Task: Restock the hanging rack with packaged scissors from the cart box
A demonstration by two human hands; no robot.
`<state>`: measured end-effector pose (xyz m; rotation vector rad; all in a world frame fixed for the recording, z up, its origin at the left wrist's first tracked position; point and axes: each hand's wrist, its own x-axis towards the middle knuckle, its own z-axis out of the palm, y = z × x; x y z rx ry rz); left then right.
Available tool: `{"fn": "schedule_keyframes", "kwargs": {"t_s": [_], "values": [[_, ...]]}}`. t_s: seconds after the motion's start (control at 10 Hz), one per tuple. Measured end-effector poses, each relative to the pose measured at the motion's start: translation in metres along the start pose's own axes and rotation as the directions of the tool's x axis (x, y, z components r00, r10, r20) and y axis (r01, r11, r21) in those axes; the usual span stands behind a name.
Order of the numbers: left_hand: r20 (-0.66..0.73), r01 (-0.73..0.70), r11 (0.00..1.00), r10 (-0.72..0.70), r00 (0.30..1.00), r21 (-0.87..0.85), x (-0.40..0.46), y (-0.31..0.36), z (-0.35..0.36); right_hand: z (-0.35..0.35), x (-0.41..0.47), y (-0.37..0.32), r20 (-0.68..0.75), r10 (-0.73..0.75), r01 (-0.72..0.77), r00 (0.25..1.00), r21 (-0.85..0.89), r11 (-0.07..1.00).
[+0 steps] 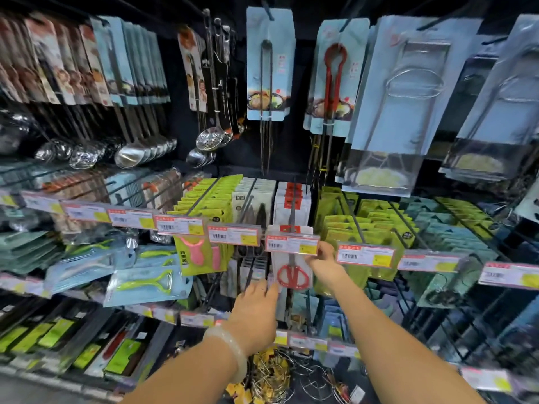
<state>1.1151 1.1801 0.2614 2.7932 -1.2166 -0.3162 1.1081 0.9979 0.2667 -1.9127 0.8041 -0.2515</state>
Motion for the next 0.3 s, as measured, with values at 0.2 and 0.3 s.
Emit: {"fn": "schedule_keyframes", "kwargs": {"t_s": [0.2,0.3], "values": [[-0.024,0.044,0.997,-0.046,0.999,-0.07,0.011,0.005,0.013,0.012,0.011,0.008,-0.1,-0.044,0.054,0.994,0.101,0.993],[-0.028,0.052,0.996,-0.054,0.998,-0.07,0.006,0.006,0.02,0.014,0.009,0.008,-0.041,-0.014,0.021,0.999,0.182,0.983]]}}
